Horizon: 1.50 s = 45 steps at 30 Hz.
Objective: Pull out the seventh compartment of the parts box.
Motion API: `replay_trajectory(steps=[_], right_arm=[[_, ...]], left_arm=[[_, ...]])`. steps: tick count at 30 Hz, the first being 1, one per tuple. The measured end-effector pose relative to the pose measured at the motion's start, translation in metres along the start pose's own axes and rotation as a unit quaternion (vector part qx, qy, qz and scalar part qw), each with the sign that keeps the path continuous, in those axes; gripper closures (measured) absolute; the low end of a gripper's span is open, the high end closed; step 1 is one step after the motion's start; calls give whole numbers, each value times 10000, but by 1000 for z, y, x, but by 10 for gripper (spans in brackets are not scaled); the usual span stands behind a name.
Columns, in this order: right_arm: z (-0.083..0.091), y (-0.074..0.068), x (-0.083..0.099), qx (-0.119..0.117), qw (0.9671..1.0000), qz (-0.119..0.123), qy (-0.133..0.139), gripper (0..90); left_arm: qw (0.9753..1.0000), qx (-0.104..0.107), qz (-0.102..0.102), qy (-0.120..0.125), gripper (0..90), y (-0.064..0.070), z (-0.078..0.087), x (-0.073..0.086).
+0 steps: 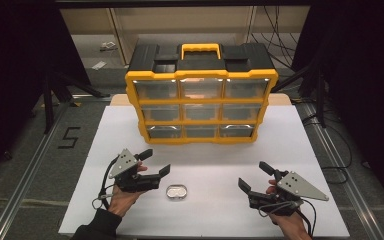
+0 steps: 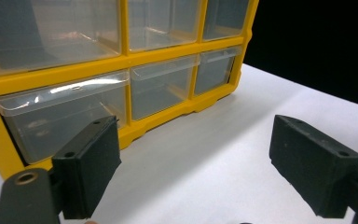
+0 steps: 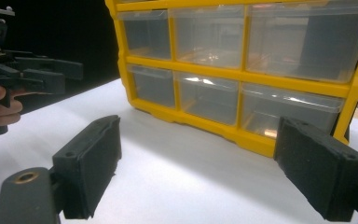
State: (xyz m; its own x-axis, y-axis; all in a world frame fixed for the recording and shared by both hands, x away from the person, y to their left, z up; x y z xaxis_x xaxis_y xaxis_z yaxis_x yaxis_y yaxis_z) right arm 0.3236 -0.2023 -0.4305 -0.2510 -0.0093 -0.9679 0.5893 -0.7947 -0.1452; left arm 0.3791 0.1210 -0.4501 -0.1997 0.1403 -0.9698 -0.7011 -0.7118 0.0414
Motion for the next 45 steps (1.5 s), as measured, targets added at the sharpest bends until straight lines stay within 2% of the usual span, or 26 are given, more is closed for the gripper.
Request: replay_trajectory(steps=[11, 17, 18, 19, 21, 22, 23, 24, 25, 26, 27, 28, 31, 32, 34, 35, 36, 37, 38, 39, 40, 41, 42, 43, 44, 45], right_arm=[[-1, -1, 0, -32, 10000, -5, -8, 163], [-1, -1, 1, -44, 10000, -6, -31, 163], [-1, -1, 1, -45, 10000, 2, -27, 163], [-1, -1, 1, -45, 10000, 2, -27, 163], [-1, -1, 1, -51, 10000, -8, -23, 164], [-1, -1, 1, -44, 10000, -17, -51, 164], [-1, -1, 1, -47, 10000, -25, -48, 164], [-2, -1, 1, -50, 10000, -28, -45, 165], [-2, -1, 1, -50, 10000, -28, -45, 165], [-2, 0, 1, -62, 10000, -21, -36, 166], [-2, 0, 1, -62, 10000, -21, -36, 166], [-2, 0, 1, -61, 10000, -29, -39, 166], [-2, -1, 1, -66, 10000, -24, -38, 168], [-2, 0, 2, -64, 10000, -38, -53, 169], [-2, 0, 2, -56, 9999, -41, -73, 170], [-2, 0, 2, -64, 9999, -48, -74, 170], [-2, 0, 2, -66, 9999, -41, -73, 170], [-2, 0, 2, -66, 9999, -41, -73, 170], [-3, 0, 2, -73, 9999, -48, -72, 171], [-3, 0, 2, -73, 9999, -48, -72, 171], [-3, -1, 1, -87, 9999, -54, -49, 172], [-2, 0, 2, -79, 9999, -49, -79, 172], [-2, 0, 2, -80, 9999, -50, -83, 172], [-2, 0, 2, -80, 9999, -50, -83, 172], [-2, 0, 1, -94, 9999, -60, -69, 172], [-2, 0, 1, -94, 9999, -60, -69, 172]], left_arm=[[9999, -18, -72, -139, 155, -1, -2, 1], [9999, -62, 49, -103, 155, -4, -1, -1], [9998, -115, -48, -142, 155, -5, -1, -2], [9998, -115, -48, -142, 155, -5, -1, -2], [9992, -218, -286, -178, 155, -6, -2, -2], [9992, -218, -286, -178, 155, -6, -2, -2], [9972, -370, -594, -262, 155, -6, -3, -3], [9955, -449, -782, -289, 155, -6, -4, -4], [9955, -449, -782, -289, 155, -6, -4, -4], [9910, -618, -1133, -355, 155, -8, -6, -6], [9910, -618, -1133, -355, 155, -8, -6, -6], [9871, -742, -1359, -405, 155, -10, -9, -8], [9855, -773, -1448, -421, 155, -8, -12, -9], [9781, -877, -1807, -543, 155, -5, -14, -8], [9664, -1014, -2268, -668, 156, -4, -18, -7], [9632, -1048, -2374, -702, 156, -4, -19, -7], [9632, -1048, -2374, -702, 157, -4, -19, -7], [9600, -1069, -2473, -760, 157, -4, -22, -6], [9498, -1190, -2767, -838, 158, -6, -26, -6], [9498, -1190, -2767, -838, 158, -6, -26, -6], [9436, -1254, -2932, -891, 158, -6, -29, -6], [9325, -1346, -3207, -978, 158, -9, -33, -5], [9292, -1373, -3277, -1012, 158, -9, -36, -5], [9292, -1373, -3277, -1012, 158, -9, -36, -5], [9145, -1513, -3586, -1108, 159, -12, -40, -5], [9145, -1513, -3586, -1108, 159, -12, -40, -5]])
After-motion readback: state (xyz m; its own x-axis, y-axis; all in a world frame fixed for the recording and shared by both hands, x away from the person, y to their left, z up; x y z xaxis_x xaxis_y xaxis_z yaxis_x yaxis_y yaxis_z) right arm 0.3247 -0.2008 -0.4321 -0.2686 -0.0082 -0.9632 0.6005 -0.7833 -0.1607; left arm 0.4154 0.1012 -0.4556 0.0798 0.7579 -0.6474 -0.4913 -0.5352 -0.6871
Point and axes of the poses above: each handheld gripper's, and its own axes: z roughly backward along the jaws, x roughly out of its underside, y roughly to its right, the point moved 6 cm from there along -z, roughly forward along the jaws, and after that the axes turned 5 degrees about -z, right-handed, at the moved point
